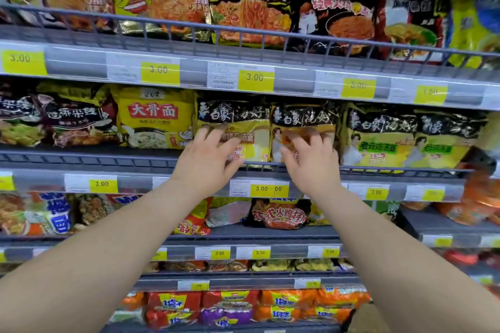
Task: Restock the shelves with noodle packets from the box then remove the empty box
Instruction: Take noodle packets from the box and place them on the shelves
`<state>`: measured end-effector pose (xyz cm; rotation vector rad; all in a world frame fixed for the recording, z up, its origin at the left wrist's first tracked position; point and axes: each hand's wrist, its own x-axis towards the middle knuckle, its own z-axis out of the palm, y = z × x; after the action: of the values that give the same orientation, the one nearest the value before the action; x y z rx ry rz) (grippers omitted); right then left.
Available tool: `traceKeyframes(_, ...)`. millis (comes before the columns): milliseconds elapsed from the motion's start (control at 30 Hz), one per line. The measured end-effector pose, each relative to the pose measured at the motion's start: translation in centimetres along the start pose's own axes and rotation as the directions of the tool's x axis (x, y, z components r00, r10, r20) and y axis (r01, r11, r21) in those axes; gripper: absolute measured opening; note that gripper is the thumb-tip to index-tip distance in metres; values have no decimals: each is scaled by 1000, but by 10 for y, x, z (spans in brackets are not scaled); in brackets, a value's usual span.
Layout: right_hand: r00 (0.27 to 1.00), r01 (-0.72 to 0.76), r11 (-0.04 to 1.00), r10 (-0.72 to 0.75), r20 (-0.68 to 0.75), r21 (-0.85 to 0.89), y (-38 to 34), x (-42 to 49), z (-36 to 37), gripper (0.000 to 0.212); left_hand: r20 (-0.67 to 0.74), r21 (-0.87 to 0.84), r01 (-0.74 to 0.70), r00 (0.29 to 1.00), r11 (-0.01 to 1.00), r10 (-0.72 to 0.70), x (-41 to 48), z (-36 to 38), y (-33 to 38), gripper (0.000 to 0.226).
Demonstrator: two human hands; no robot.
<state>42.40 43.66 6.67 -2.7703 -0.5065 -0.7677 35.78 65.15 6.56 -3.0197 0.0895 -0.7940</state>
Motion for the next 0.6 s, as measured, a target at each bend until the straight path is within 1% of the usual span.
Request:
traceKeyframes(100, 994, 19, 999, -22, 109, 31, 0, -3, 5, 50, 66, -17, -23, 998, 1000, 24, -2, -2, -4, 57)
traceKeyframes(167, 989, 8, 1000, -10, 149, 15, -2, -5, 3, 52, 43, -50, -29, 999, 998, 31, -5, -7, -5, 57)
traceKeyframes(200, 991, -4, 1000, 3, 136, 7, -4, -10, 1, 53, 11, -68, -32, 999, 997, 33, -9, -8, -6, 56)
traceKeyframes(233, 996, -15, 1000, 14, 92, 10, -8, -14, -3, 53, -36, -84, -31, 999, 996, 28, -12, -10, -5, 54)
traceKeyframes(267, 999, -24, 999, 23, 43, 28, -12, -20, -7, 52, -94, -118, -35, 995, 992, 24, -15, -10, -4, 50)
traceKeyframes(300, 999, -41, 998, 40, 24, 57, -14, -31, -8, 50, -149, -171, -48, 989, 984, 23, -21, -8, 0, 43)
traceKeyframes(333, 999, -49, 994, 47, 21, 93, -17, -43, -10, 48, -202, -210, -69, 979, 975, 26, -28, -6, 4, 37)
traceKeyframes(367, 998, -60, 990, 57, 33, 125, -18, -56, -10, 46, -225, -246, -91, 974, 965, 34, -34, -4, 10, 34)
traceKeyframes(400, 996, -75, 987, 69, 50, 144, -16, -73, -11, 45, -225, -289, -116, 973, 950, 51, -42, 0, 19, 33)
traceKeyframes(467, 995, -83, 988, 75, 67, 132, -7, -108, -14, 43, -159, -360, -146, 983, 921, 94, -57, 4, 37, 35)
traceKeyframes(533, 982, -148, 984, 135, 129, 103, 10, -148, -26, 44, -76, -419, -179, 984, 890, 162, -72, 7, 64, 37)
traceKeyframes(600, 953, -248, 964, 225, 204, 95, 35, -188, -43, 47, -15, -466, -209, 973, 860, 228, -85, 8, 96, 36)
